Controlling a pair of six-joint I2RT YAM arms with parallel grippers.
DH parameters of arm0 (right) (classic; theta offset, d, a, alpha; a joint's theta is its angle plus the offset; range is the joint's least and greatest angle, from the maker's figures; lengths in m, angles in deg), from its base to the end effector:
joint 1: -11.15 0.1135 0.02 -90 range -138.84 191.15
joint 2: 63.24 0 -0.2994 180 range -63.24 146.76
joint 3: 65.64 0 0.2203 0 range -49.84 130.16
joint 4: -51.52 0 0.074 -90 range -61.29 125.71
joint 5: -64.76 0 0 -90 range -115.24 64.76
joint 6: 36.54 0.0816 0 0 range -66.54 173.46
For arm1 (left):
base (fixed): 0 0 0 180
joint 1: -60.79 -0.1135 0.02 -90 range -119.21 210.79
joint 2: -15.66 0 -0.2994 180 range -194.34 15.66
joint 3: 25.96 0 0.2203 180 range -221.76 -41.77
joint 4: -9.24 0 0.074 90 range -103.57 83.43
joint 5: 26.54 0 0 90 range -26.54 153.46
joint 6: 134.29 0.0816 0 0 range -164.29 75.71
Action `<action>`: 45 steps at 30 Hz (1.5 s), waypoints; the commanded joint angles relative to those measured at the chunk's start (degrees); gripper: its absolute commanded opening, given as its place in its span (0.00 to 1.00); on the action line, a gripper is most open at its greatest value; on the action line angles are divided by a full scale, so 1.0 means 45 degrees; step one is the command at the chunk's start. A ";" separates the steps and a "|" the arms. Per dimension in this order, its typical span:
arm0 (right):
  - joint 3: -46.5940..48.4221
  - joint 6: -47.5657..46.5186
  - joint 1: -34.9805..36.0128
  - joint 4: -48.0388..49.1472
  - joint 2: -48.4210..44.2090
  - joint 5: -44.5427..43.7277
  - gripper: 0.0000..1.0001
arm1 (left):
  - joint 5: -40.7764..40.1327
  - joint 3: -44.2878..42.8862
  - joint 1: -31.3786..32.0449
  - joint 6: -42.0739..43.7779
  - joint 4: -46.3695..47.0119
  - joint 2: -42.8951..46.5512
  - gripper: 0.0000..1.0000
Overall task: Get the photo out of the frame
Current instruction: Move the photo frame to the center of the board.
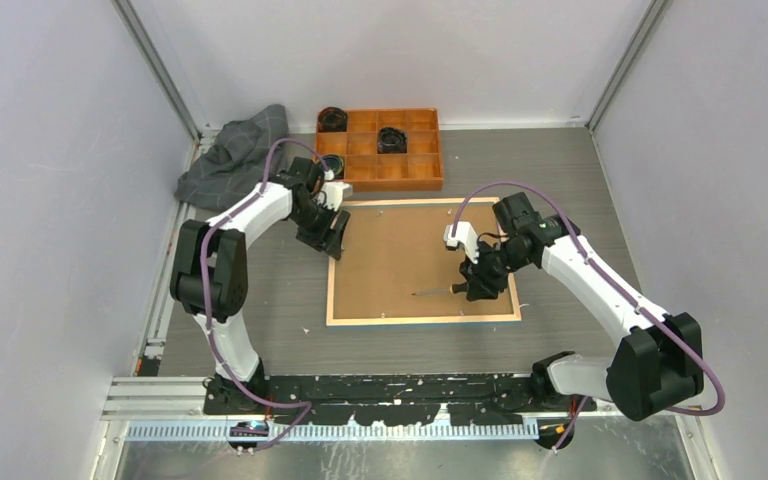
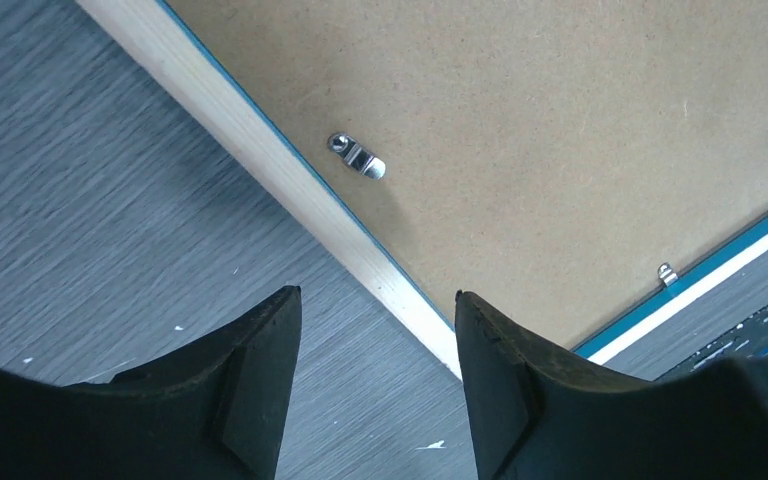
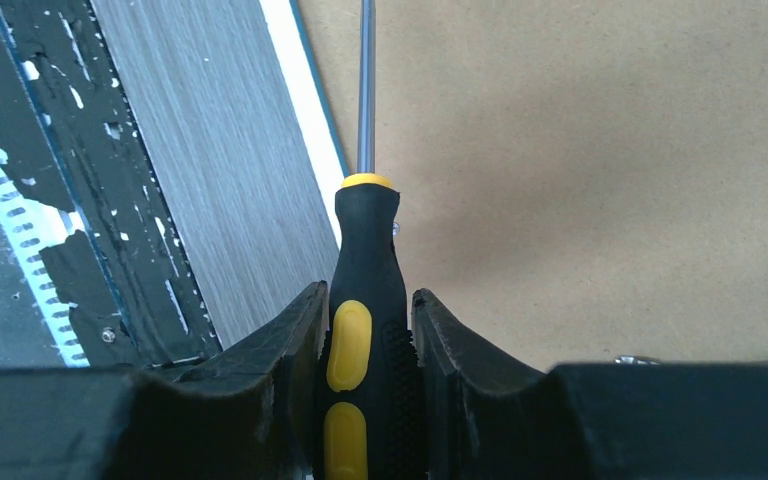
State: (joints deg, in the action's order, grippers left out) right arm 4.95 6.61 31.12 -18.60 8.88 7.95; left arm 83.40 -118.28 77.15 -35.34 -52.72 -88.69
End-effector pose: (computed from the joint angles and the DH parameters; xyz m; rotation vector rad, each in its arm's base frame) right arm 0.1662 0.1079 0.2575 -1.5507 2.1214 0.6623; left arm 0.3292 -0.1256 0.2128 0.6908 2.7562 -0.5241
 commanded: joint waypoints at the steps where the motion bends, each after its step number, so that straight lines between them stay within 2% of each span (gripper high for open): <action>1: 0.0475 -0.0422 -0.0004 -0.0184 0.0020 0.1046 0.01 | 0.0940 0.0005 -0.0081 -0.0140 0.0115 -0.0287 0.59; 16: 0.0377 -0.0358 0.0144 0.0134 0.0418 0.1762 0.01 | 0.0734 0.0693 0.0056 -0.0368 0.0743 -0.0904 0.58; 20: 0.0340 -0.0136 0.0754 0.0471 0.0686 0.1795 0.01 | 0.0653 0.0814 0.0056 -0.0387 0.0841 -0.1070 0.54; 25: 0.0525 0.0342 0.1716 0.1067 0.1431 0.0883 0.01 | 0.0602 0.0946 0.0056 -0.0245 0.1048 -0.1192 0.49; 35: 0.0488 0.1955 0.1961 0.2798 0.1847 0.0853 0.01 | 0.0734 0.1112 0.0038 0.0537 0.1614 -0.1199 0.42; 45: 0.0637 0.1305 0.2025 0.1930 0.2343 0.1624 0.01 | 0.0813 0.1730 -0.0272 0.1298 0.2437 -0.1239 0.43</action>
State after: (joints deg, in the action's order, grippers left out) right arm 5.36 14.09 39.91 -8.91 19.67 12.06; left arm 88.03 -113.60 76.58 -33.13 -47.54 -92.91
